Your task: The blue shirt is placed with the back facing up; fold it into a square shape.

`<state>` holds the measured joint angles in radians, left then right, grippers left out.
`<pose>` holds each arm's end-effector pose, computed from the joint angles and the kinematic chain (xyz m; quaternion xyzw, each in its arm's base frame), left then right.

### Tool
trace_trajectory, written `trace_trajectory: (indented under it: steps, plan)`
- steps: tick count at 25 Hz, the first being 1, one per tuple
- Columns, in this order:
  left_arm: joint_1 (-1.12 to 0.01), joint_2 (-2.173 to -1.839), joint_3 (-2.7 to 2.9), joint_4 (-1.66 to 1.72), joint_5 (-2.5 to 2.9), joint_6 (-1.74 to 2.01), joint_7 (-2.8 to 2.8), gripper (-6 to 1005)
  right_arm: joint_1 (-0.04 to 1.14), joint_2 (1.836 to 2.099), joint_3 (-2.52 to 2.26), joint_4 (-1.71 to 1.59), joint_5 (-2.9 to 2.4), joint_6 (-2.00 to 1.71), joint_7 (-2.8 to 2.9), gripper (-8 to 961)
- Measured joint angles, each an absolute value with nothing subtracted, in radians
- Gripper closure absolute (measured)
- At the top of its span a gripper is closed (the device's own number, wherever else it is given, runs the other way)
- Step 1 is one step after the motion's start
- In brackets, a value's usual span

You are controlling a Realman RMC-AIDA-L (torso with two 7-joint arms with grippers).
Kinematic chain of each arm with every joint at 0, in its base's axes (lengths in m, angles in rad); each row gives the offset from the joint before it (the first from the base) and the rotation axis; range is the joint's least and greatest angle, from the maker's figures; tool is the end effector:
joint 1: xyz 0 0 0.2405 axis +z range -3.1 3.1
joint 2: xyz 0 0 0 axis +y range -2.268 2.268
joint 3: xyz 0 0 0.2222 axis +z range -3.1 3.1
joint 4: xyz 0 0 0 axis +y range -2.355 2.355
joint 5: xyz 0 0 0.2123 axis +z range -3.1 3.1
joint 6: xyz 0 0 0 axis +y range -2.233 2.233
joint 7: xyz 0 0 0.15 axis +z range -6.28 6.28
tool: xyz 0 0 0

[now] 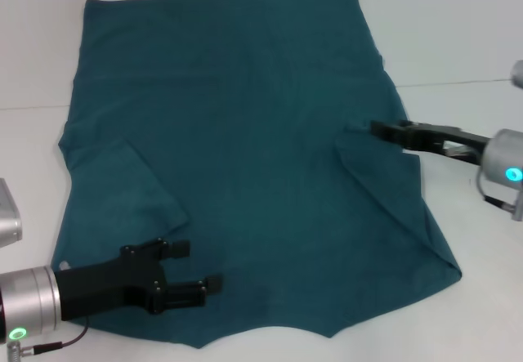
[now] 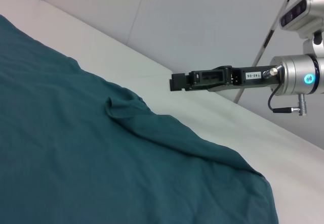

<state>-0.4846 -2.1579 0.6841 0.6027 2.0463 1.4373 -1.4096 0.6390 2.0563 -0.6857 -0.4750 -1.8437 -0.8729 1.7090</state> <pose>-0.2509 0.3018 -0.0307 -0.9184 -0.2936 -0.2305 0.1312 0.2754 0.4010 0.0179 -0.7811 0.4628 0.2381 0.3451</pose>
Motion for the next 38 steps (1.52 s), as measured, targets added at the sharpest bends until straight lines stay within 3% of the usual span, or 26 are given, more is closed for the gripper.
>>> trace_trajectory:
  steps: [6, 13, 15, 20, 30, 38]
  plan:
    - [-0.485, -2.158, 0.690, 0.603, 2.046, 1.440, -1.424, 50, 0.636, 1.985, -0.688, -0.477, -2.024, -0.896, 2.023, 252]
    - [-0.486, -2.157, 0.693, 0.603, 2.046, 1.443, -1.424, 51, 0.640, 1.962, -0.688, -0.479, -2.086, -0.938, 2.123, 103]
    - [-0.486, -2.157, 0.693, 0.603, 2.046, 1.443, -1.424, 51, 0.642, 1.960, -0.688, -0.478, -2.102, -0.940, 2.143, 103]
    - [-0.486, -2.157, 0.693, 0.604, 2.047, 1.444, -1.425, 51, 0.650, 1.968, -0.687, -0.470, -2.139, -0.924, 2.160, 103]
    - [-0.485, -2.155, 0.693, 0.604, 2.050, 1.445, -1.424, 51, 0.663, 2.014, -0.693, -0.465, -2.145, -0.850, 2.153, 102]
    - [-0.485, -2.155, 0.691, 0.606, 2.062, 1.445, -1.423, 51, 0.669, 2.030, -0.694, -0.469, -2.144, -0.832, 2.154, 103]
